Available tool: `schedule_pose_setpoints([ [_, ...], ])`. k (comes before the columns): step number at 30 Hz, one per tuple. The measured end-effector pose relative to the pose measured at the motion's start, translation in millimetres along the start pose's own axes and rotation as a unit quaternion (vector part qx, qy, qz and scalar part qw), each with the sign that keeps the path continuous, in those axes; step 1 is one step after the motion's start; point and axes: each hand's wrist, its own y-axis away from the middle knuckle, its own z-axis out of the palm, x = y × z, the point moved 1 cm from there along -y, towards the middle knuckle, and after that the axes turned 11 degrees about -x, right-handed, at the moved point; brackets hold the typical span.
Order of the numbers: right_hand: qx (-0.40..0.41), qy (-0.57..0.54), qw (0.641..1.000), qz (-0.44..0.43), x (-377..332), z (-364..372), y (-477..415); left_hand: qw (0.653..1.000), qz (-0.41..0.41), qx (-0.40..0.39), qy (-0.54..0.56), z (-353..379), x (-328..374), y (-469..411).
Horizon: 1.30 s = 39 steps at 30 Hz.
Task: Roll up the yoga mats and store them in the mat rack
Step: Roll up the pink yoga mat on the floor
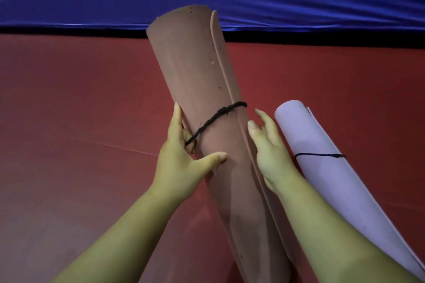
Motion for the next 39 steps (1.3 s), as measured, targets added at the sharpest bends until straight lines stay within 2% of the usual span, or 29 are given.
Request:
schedule_pose_setpoints([
  [4, -0.016, 0.017, 1.0, -0.01, 0, -5, 0, 1.0, -0.005, 0.007, -0.011, -6, -7, 5],
  [10, -0.043, -0.018, 0.999, -0.019, 2, -6, -2, 0.999, 0.016, -0.039, -0.01, -4, -12, 13],
  [16, -0.126, 0.096, 0.987, -0.002, -11, -26, -6, 0.998, 0.033, -0.048, -0.031, -11, -12, 15],
  [19, -0.15, 0.113, 0.982, -0.007, -11, -32, -10, 0.994, 0.032, -0.048, -0.09, -12, -15, 16],
  [21, -0.158, 0.111, 0.981, -0.003, -6, -32, -6, 0.994, 0.021, -0.054, -0.088, -10, -20, 17],
  [27, -0.132, 0.029, 0.991, -0.01, 11, -28, 5, 0.998, 0.001, -0.058, -0.02, 22, -35, 30],
  [32, -0.133, -0.049, 0.988, 0.059, 42, -25, 21, 0.992, -0.017, -0.113, 0.057, 34, -42, 31],
  [34, -0.119, -0.057, 0.989, 0.068, 53, -24, 27, 0.988, -0.02, -0.135, 0.076, 43, -44, 30],
  [39, -0.069, -0.048, 0.996, 0.041, 42, -49, 14, 0.984, -0.006, -0.13, 0.122, 62, -28, -4],
])
